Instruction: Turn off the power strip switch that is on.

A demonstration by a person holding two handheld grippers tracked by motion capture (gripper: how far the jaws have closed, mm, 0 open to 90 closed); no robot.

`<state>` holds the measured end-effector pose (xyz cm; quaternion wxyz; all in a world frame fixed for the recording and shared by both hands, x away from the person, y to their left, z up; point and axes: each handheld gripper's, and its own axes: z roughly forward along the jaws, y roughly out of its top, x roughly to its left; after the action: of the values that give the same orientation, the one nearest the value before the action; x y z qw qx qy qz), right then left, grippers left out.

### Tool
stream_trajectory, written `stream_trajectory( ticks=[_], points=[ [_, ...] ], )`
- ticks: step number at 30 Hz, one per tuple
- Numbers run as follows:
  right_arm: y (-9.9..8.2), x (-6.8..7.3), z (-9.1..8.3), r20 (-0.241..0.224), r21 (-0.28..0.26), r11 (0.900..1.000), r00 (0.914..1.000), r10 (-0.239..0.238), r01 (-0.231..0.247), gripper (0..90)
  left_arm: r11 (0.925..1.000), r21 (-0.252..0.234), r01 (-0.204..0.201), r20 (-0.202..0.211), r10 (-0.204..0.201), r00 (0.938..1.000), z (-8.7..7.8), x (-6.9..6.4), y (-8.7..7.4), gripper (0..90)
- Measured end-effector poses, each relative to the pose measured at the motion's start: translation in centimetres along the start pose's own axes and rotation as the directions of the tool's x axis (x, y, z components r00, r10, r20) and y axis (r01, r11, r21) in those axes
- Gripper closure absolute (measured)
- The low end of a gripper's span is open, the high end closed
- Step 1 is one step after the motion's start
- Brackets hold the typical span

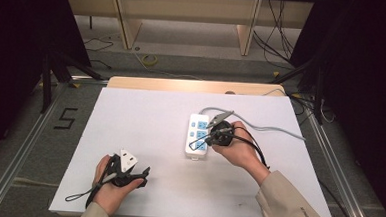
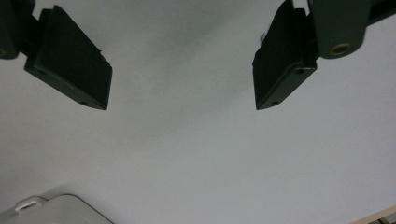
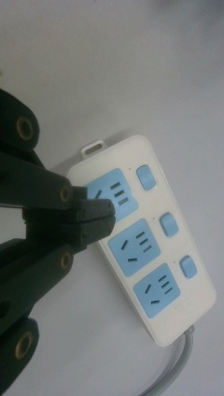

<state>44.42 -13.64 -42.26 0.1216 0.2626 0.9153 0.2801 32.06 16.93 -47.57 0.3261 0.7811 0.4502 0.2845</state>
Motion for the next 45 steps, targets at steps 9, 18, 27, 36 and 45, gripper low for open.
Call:
stream_trajectory(
  ticks=[9,18,27,36,45],
  points=[
    [0.2,0.0,0.3,-0.003,0.003,1.0,1.0,0.003,-0.003,90.0,1.0,0.0,0.0,0.0,0.0,1.0,0.0,0.0,0.0,19.6],
    [0.3,-0.1,0.6,-0.007,0.006,1.0,1.0,0.002,-0.001,90.0,1.0,0.0,-0.004,0.001,0.004,1.0,0.0,-0.1,0.0,19.6],
    [0.8,0.2,0.8,-0.012,0.006,1.0,0.9999,-0.001,0.001,90.0,1.0,-0.001,-0.004,0.003,0.004,1.0,0.1,-0.1,0.0,19.6],
    [1.0,0.3,1.1,-0.012,0.015,0.9999,0.9999,-0.003,0.004,90.0,1.0,-0.001,-0.002,0.003,0.002,1.0,0.1,-0.1,0.0,19.6],
    [1.4,0.5,1.5,-0.017,0.017,0.9999,0.9999,0.001,0.0,90.0,1.0,-0.001,-0.002,0.004,0.002,1.0,0.0,-0.1,0.0,19.6]
  ],
)
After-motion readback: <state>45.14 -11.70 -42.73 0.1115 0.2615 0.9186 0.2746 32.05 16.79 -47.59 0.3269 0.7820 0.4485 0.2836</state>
